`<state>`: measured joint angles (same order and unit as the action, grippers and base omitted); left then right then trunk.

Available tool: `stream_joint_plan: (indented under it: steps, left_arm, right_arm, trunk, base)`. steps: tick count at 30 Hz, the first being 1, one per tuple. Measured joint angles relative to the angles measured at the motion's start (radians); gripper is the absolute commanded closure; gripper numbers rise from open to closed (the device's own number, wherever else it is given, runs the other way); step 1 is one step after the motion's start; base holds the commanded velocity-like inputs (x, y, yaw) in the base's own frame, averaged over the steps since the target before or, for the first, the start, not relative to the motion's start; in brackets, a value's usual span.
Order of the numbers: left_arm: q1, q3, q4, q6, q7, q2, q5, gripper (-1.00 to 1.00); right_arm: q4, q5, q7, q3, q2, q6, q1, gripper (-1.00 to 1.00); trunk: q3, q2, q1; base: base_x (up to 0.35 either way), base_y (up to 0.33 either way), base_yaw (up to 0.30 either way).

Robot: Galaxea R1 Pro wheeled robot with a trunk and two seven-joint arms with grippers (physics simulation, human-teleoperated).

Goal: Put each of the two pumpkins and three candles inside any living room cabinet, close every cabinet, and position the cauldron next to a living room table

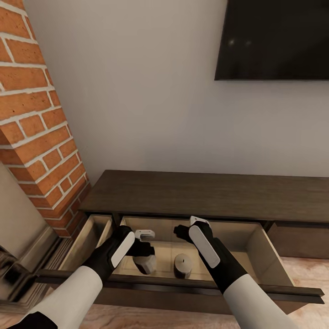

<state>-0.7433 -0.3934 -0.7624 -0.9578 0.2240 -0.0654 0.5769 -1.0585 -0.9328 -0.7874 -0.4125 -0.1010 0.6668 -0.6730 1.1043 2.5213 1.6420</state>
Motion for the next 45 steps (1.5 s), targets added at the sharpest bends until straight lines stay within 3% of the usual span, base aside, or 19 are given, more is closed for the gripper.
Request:
stream_joint_plan:
  steps: [9, 14, 17, 20, 25, 29, 41, 45]
  left_arm:
    - [0.001, -0.002, -0.001, 0.005, -0.016, 0.001, -0.004, -1.00]
    - [0.000, -0.021, 0.000, 0.017, 0.063, -0.002, -0.026, -1.00]
    - [0.000, -0.024, -0.003, 0.016, 0.077, -0.002, -0.028, -1.00]
    - [0.001, -0.027, -0.001, 0.017, 0.016, -0.002, -0.033, -1.00]
    - [0.001, -0.029, 0.000, 0.019, -0.020, -0.002, -0.047, -1.00]
    - [0.001, -0.029, 0.000, 0.020, -0.025, -0.002, -0.050, -1.00]
    - [0.001, -0.028, -0.001, 0.019, -0.027, -0.003, -0.050, -1.00]
    - [0.001, -0.028, -0.001, 0.015, -0.026, -0.005, -0.051, -1.00]
  right_arm:
    - [-0.039, -0.007, 0.001, 0.002, 0.001, 0.016, 0.000, -1.00]
    - [-0.042, -0.007, 0.002, 0.003, 0.001, 0.028, 0.000, -1.00]
    - [-0.043, -0.007, 0.002, 0.003, 0.001, 0.029, 0.000, -1.00]
    - [-0.043, -0.007, 0.002, 0.003, 0.001, 0.030, 0.000, -1.00]
    - [-0.043, -0.008, 0.002, 0.003, 0.001, 0.030, 0.000, -1.00]
    - [-0.043, -0.008, 0.002, 0.003, 0.001, 0.031, 0.000, -1.00]
    - [-0.042, -0.008, 0.002, 0.003, 0.001, 0.031, 0.000, -1.00]
    - [-0.042, -0.009, 0.003, 0.003, 0.001, 0.031, 0.000, -1.00]
  trunk:
    - [0.000, 0.000, 0.000]
    - [0.000, 0.000, 0.000]
    - [0.000, 0.000, 0.000]
    - [0.000, 0.000, 0.000]
    - [0.000, 0.000, 0.000]
    - [0.000, 0.000, 0.000]
    - [-0.046, -0.003, -0.005]
    - [-0.046, -0.003, -0.005]
  base:
    - [0.000, 0.000, 0.000]
    - [0.000, 0.000, 0.000]
    - [0.000, 0.000, 0.000]
    - [0.000, 0.000, 0.000]
    - [0.000, 0.000, 0.000]
    - [0.000, 0.000, 0.000]
    - [0.000, 0.000, 0.000]
    - [0.000, 0.000, 0.000]
